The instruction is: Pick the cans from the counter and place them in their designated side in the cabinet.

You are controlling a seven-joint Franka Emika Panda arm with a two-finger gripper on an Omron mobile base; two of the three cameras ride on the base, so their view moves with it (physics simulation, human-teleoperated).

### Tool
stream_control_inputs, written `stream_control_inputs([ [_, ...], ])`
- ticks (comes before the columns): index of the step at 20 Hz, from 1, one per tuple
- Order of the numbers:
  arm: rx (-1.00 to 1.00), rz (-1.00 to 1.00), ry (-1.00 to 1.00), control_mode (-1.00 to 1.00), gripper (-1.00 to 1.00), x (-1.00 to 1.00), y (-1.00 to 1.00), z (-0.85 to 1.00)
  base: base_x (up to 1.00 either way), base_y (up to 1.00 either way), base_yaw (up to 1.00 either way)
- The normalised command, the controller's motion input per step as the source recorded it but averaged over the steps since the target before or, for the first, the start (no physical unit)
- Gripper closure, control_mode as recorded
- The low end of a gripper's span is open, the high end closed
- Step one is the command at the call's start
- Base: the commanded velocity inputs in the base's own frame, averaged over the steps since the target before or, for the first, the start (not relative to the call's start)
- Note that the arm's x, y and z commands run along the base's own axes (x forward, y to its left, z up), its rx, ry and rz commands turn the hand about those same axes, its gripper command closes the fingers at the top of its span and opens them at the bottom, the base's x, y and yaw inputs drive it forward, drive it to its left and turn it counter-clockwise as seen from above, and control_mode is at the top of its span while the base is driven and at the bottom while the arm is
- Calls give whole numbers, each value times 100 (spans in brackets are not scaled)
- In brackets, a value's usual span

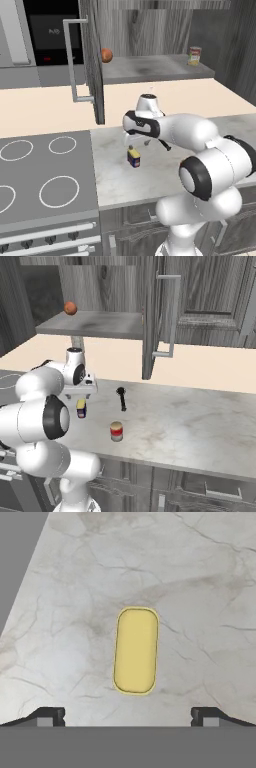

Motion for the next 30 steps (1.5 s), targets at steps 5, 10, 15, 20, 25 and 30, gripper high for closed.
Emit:
stream_control_inputs([
  [5, 0, 0, 1, -100, -100, 12, 2, -17, 0, 0, 0],
  [10, 0, 0, 2, -100, -100, 7, 0, -16, 0, 0, 0],
  [15, 0, 0, 2, -100, -100, 0, 0, -16, 0, 0, 0],
  [20, 0, 0, 2, -100, -100, 2, 2, -16, 0, 0, 0],
  [25, 0, 0, 2, -100, -100, 6, 5, -16, 0, 0, 0],
  [30, 0, 0, 2, -100, -100, 4, 2, -15, 0, 0, 0],
])
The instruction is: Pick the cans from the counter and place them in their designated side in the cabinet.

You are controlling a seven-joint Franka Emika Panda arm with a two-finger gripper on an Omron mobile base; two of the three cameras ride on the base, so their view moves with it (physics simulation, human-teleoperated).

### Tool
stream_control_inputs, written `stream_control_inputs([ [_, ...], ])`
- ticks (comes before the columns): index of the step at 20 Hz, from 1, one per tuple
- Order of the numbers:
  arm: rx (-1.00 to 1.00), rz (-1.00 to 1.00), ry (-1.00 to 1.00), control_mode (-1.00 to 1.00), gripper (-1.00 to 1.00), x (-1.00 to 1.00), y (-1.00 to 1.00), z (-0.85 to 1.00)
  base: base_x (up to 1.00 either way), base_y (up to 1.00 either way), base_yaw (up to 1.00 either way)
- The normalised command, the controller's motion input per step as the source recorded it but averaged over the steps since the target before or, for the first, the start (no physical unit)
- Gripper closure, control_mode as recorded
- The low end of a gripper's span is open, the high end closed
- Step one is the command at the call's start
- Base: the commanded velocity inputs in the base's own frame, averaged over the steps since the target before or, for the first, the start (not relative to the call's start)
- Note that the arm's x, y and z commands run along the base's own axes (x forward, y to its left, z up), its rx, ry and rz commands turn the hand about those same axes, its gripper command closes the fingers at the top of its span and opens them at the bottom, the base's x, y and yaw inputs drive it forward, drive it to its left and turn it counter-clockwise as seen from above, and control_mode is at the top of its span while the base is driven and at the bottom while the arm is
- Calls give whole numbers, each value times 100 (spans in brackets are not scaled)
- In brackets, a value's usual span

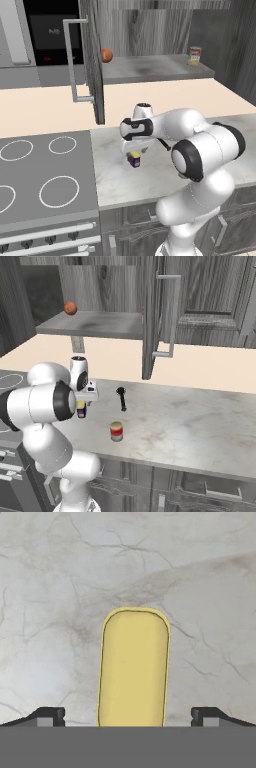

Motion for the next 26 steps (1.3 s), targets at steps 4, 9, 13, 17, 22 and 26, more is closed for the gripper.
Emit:
stream_control_inputs([
  [4, 0, 0, 0, -100, -100, 2, 0, -13, 0, 0, 0],
  [9, 0, 0, 1, -100, -100, 3, 0, -15, 0, 0, 0],
  [13, 0, 0, 2, -100, -100, 5, 2, -17, 0, 0, 0],
  [17, 0, 0, 1, -100, -100, 5, 4, -17, 0, 0, 0],
  [22, 0, 0, 0, -100, 100, 2, 2, -9, 0, 0, 0],
  [26, 0, 0, 0, -100, 100, -1, 0, 0, 0, 0, 0],
])
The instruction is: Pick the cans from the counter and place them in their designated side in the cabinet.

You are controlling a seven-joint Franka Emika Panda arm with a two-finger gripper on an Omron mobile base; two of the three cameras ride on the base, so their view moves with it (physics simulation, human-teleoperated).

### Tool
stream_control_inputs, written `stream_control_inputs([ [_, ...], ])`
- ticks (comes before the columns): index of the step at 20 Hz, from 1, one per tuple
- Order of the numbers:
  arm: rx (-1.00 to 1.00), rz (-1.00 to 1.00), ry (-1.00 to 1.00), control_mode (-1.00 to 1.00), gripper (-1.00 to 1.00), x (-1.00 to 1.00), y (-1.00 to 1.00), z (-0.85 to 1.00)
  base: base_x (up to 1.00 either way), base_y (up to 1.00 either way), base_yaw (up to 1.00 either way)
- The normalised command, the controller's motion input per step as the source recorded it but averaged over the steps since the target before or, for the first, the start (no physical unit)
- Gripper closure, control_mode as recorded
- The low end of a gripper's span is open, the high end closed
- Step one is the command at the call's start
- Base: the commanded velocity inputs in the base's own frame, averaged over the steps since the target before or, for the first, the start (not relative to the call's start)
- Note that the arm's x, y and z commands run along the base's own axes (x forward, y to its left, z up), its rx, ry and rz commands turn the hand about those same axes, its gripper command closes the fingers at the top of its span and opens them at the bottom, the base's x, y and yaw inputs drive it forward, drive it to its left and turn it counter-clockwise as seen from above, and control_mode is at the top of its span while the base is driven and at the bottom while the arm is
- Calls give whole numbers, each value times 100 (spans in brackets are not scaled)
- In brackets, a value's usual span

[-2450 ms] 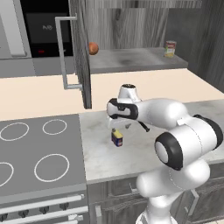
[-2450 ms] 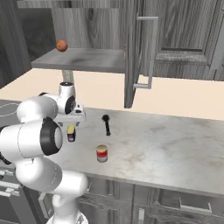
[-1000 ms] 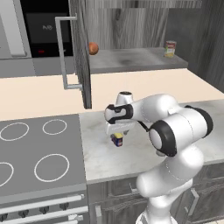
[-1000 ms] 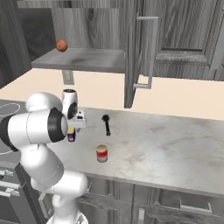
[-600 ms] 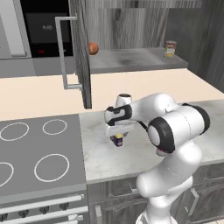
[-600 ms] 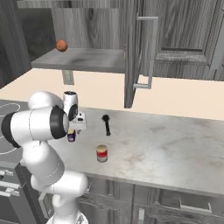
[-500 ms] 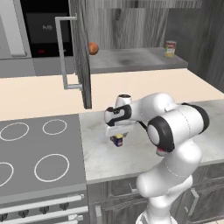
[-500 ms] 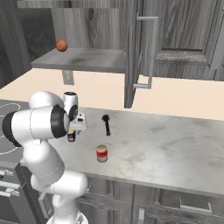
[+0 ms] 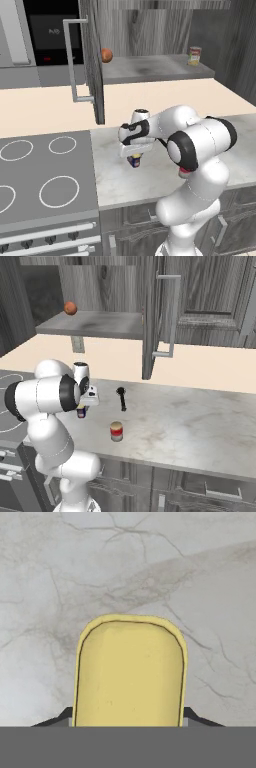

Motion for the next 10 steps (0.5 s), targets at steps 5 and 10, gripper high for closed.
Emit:
stream_control_inputs([
  [5, 0, 0, -1, -100, 100, -11, -2, 0, 0, 0, 0],
  [10, 0, 0, -4, -100, 100, -17, -12, 5, 0, 0, 0],
])
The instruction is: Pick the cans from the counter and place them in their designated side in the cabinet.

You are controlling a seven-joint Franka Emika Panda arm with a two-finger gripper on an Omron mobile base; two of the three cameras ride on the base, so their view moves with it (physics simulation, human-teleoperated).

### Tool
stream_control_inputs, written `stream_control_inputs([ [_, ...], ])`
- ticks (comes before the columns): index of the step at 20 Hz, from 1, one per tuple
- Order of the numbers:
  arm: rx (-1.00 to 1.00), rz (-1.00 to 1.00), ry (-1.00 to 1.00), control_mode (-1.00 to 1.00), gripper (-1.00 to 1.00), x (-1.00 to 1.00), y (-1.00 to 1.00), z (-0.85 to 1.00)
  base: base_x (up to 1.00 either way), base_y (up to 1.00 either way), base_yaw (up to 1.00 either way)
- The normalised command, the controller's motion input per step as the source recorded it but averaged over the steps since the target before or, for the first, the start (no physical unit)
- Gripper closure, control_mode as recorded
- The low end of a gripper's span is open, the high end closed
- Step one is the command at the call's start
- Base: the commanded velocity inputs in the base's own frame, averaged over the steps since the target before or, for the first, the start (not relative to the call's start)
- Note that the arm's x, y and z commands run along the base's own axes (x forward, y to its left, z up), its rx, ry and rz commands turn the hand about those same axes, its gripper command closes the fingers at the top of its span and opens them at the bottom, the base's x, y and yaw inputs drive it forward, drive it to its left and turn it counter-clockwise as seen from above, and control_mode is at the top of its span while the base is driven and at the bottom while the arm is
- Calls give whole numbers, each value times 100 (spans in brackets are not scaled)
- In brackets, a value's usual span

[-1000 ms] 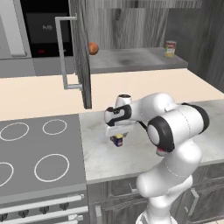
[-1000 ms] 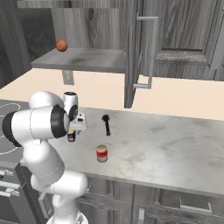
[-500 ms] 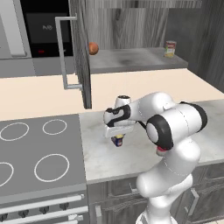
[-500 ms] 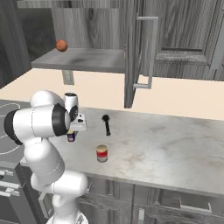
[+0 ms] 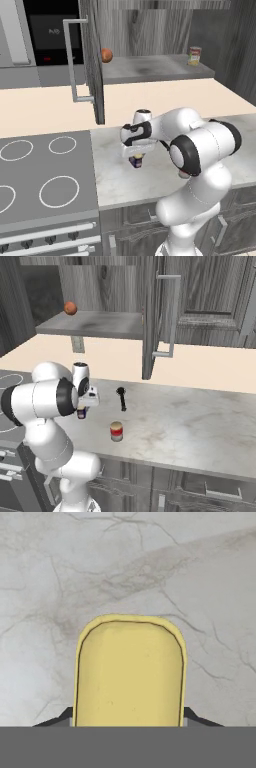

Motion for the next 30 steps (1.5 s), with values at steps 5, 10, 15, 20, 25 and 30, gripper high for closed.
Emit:
stream_control_inputs([
  [5, 0, 0, -4, -100, 100, -16, -21, 10, 0, 0, 0],
  [10, 0, 0, -5, -100, 100, -7, -17, 29, 0, 0, 0],
  [15, 0, 0, -5, -100, 100, -2, -14, 41, 0, 0, 0],
  [20, 0, 0, -6, -100, 100, -3, -18, 38, 0, 0, 0],
  [25, 1, 0, -3, -100, 100, 0, -18, 37, 0, 0, 0],
  [30, 1, 0, -3, -100, 100, 0, -17, 35, 0, 0, 0],
])
